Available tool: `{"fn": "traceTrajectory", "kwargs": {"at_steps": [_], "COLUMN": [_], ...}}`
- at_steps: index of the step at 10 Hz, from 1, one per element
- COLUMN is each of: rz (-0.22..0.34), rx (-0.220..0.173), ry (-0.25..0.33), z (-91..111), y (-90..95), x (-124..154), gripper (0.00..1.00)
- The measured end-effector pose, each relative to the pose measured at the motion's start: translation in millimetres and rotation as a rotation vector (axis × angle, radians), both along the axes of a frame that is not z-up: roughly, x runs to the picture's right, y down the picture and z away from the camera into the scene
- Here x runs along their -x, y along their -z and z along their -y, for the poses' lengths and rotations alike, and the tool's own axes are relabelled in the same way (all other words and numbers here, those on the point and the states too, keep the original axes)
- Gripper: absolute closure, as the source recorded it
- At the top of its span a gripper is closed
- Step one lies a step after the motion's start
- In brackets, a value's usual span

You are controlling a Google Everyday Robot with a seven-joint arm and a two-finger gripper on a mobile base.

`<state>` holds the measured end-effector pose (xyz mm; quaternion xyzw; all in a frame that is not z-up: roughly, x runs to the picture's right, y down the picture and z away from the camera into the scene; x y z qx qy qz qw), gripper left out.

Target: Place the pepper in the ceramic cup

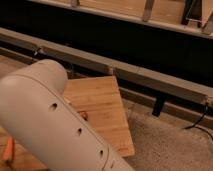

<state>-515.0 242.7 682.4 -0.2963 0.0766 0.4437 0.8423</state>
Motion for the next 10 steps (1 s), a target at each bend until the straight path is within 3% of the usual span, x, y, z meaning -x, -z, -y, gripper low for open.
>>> {"fn": "traceTrajectory", "kwargs": {"at_steps": [6, 10], "rz": [0.01, 0.009], "rx": [0.047, 0.061], "ry": [0.056, 0.103], "z": [-34.8, -44.9], "y": [-22.0, -34.3], "x": [-4.1, -1.9], "gripper": [0.35, 0.35]}}
